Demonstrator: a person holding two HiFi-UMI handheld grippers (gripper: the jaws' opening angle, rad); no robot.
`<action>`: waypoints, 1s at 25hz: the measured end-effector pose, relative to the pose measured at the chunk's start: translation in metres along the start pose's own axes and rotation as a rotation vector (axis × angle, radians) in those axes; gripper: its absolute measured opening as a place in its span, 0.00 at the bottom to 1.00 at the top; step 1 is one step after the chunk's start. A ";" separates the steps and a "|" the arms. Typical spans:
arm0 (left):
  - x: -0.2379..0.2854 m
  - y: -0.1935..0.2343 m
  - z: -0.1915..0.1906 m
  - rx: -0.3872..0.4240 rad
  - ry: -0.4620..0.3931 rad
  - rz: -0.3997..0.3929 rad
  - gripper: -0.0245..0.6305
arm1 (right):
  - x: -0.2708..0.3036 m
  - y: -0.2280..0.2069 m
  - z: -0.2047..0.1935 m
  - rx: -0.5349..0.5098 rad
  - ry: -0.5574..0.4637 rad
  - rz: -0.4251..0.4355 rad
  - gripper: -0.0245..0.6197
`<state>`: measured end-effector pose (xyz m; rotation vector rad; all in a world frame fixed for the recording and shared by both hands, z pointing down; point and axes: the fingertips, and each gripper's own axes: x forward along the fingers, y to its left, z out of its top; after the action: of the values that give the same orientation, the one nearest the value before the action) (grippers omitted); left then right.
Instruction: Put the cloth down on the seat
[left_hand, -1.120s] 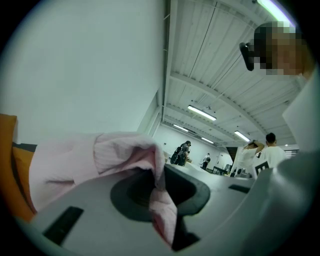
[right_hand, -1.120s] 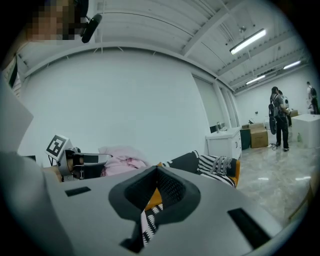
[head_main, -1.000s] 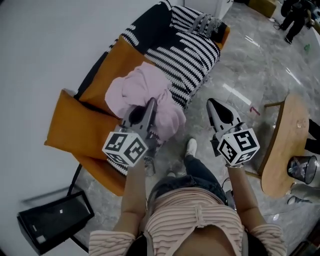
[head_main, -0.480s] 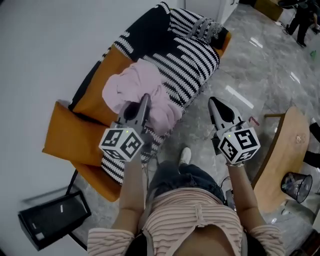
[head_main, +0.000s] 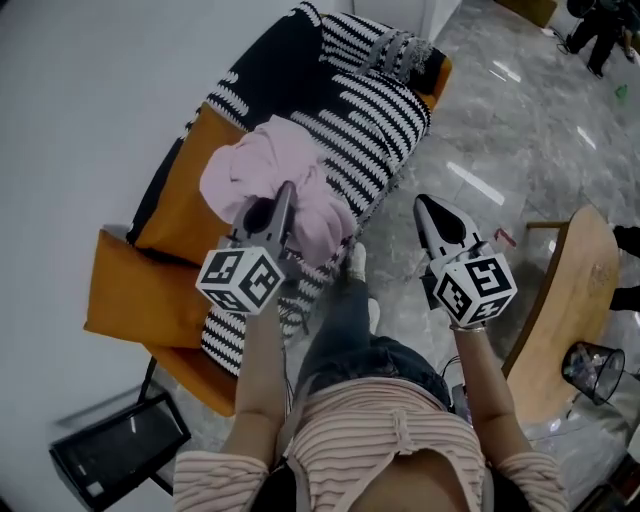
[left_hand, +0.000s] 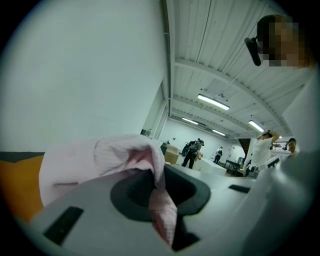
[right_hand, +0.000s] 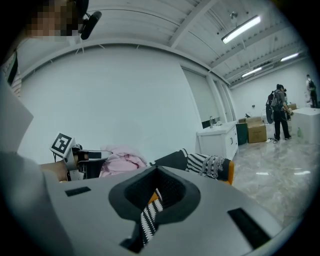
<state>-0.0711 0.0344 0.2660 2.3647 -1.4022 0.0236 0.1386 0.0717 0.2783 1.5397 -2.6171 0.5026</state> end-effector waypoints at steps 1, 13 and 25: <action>0.010 0.003 -0.003 -0.003 0.009 -0.002 0.14 | 0.007 -0.006 -0.002 0.003 0.010 -0.004 0.05; 0.138 0.065 -0.031 -0.033 0.122 -0.050 0.14 | 0.132 -0.049 -0.022 0.027 0.103 0.003 0.05; 0.253 0.132 -0.080 -0.079 0.237 -0.047 0.14 | 0.254 -0.097 -0.067 0.050 0.231 0.002 0.05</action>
<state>-0.0416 -0.2073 0.4350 2.2456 -1.2134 0.2239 0.0880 -0.1643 0.4207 1.3985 -2.4495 0.7049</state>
